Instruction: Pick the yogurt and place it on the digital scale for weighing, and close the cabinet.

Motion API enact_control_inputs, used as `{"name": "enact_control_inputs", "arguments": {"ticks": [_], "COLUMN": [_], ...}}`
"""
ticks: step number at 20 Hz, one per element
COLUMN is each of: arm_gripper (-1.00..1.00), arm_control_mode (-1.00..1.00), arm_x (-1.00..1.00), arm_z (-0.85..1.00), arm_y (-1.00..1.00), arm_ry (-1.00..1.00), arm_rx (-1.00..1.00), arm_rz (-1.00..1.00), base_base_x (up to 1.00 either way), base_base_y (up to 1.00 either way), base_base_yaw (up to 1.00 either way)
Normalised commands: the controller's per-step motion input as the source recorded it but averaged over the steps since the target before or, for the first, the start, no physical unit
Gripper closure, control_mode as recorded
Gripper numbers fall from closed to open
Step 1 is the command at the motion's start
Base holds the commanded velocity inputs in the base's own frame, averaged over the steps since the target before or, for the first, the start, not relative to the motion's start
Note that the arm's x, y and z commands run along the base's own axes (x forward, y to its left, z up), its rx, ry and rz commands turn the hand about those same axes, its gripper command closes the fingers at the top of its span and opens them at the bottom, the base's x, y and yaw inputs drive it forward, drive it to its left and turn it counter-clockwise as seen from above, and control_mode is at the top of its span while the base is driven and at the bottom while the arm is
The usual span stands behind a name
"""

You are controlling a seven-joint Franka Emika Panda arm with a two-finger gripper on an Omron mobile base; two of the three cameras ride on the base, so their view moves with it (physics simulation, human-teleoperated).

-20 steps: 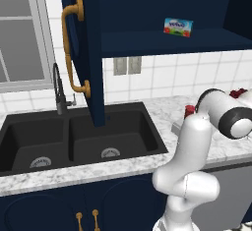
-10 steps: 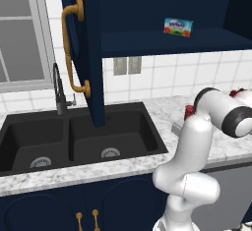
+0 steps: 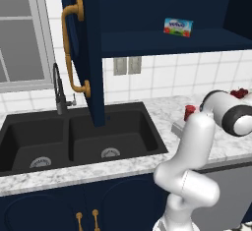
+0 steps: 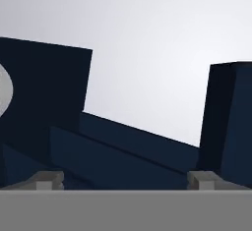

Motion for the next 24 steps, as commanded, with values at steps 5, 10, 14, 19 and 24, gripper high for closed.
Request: {"name": "enact_control_inputs", "arguments": {"ticks": [5, 10, 14, 19, 24], "arm_gripper": [-1.0, -1.0, -1.0, -1.0, -1.0], "arm_control_mode": [-1.0, -1.0, -1.0, -1.0, -1.0], "arm_x": [-0.75, -0.89, -0.33, -0.39, -0.11], "arm_z": [-0.03, -0.8, -0.36, 1.0, 0.45], "arm_y": [-0.67, 0.88, 1.0, 1.0, 1.0], "arm_ry": [0.01, -0.22, 0.0, 0.24, 0.4], "arm_rx": [0.01, -0.26, -0.46, -0.56, -0.79], "arm_rz": [0.0, 0.0, 0.0, 0.02, 0.0], "base_base_x": [0.0, 0.0, 0.0, 0.0, 0.0], "base_base_y": [0.0, 0.0, 0.0, 0.0, 0.0], "base_base_yaw": [0.0, 0.0, 0.0, 0.0, 0.0]}}
